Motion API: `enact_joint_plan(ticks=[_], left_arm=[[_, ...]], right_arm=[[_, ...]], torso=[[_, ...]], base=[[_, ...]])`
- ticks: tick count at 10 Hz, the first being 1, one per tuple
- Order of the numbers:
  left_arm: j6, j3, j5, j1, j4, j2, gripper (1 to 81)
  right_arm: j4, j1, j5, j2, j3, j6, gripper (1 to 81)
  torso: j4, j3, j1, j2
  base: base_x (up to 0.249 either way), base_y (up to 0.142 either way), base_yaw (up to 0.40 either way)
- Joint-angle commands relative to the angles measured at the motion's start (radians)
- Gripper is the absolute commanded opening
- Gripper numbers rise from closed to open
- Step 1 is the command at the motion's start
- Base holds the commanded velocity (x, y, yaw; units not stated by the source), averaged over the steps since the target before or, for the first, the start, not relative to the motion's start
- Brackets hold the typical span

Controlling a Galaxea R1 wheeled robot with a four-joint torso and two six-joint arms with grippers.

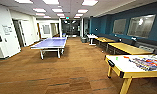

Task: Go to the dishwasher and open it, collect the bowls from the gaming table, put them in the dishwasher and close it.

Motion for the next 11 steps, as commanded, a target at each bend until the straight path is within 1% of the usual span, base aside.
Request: enact_joint_plan(ticks=[1,11], left_arm=[[0.003,0.005,0.044,-0.066,0.005,-0.003,81.1],[0.003,0.005,0.044,-0.066,0.005,-0.005,81.1]], right_arm=[[-0.009,0.045,-0.051,0.007,0.007,-0.005,81.1],[-0.009,0.045,-0.052,0.008,0.007,-0.005,81.1]], torso=[[0.000,0.000,0.000,0.000],[0.000,0.000,0.000,0.000]], base=[[0.000,0.000,-0.381],[0.000,0.000,-0.381]])
